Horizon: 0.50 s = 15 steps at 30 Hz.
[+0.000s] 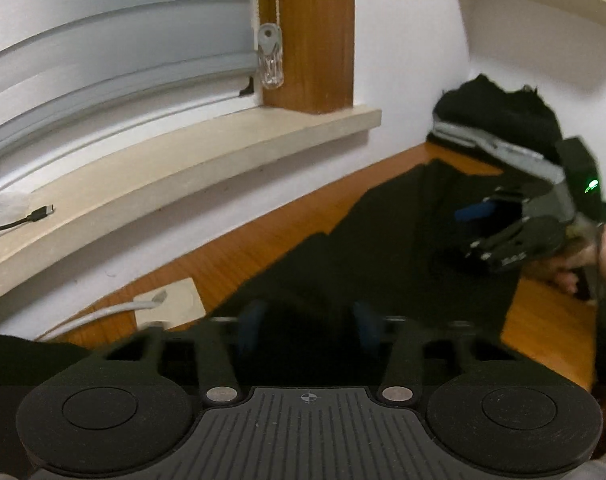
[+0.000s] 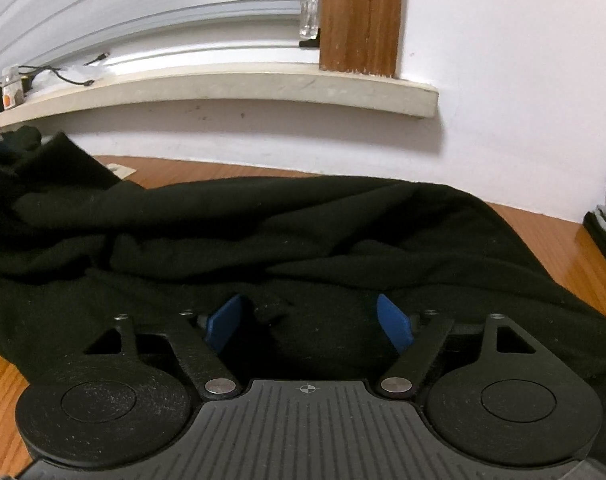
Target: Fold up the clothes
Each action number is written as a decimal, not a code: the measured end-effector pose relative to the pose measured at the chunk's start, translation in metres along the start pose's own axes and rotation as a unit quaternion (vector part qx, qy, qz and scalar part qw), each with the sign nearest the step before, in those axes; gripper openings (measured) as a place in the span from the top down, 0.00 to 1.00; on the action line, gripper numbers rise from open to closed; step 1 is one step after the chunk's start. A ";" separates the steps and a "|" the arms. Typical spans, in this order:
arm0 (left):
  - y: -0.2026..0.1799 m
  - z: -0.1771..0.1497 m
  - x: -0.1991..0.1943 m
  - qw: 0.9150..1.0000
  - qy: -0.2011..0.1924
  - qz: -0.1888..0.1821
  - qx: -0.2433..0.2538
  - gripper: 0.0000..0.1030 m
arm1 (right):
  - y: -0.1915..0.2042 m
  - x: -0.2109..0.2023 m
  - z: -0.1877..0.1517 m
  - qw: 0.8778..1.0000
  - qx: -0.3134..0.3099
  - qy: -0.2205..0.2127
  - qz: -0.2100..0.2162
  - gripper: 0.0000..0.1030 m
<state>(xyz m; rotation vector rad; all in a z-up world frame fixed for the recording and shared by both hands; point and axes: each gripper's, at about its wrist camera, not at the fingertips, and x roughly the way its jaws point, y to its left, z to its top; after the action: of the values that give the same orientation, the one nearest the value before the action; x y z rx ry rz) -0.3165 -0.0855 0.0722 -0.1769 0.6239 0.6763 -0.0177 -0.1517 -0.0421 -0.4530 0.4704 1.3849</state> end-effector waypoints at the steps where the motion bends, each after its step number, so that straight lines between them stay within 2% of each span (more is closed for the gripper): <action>1: 0.004 0.002 -0.002 1.000 -0.014 0.011 -0.001 0.95 | 0.000 -0.001 0.000 1.000 0.002 -0.002 0.000 0.28; 4: 0.024 0.012 -0.014 0.997 -0.064 0.041 -0.025 0.95 | -0.005 -0.007 -0.002 1.000 0.018 -0.015 0.007 0.29; 6: 0.040 0.021 -0.023 0.994 -0.087 0.043 -0.048 0.95 | -0.012 -0.021 -0.003 0.999 0.017 -0.039 0.010 0.30; 11: 0.061 0.033 -0.025 0.992 -0.107 0.049 -0.054 0.95 | -0.045 -0.058 0.004 0.996 0.007 -0.083 -0.011 0.30; 15: 0.070 0.036 -0.026 0.988 -0.131 0.052 -0.063 0.95 | -0.090 -0.059 0.012 0.996 -0.002 -0.064 -0.061 0.29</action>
<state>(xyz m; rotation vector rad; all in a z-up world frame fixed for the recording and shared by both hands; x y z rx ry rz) -0.3589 -0.0329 0.1196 -0.1708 0.3398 0.8243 0.0648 -0.2050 0.0037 -0.3863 0.3299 1.2885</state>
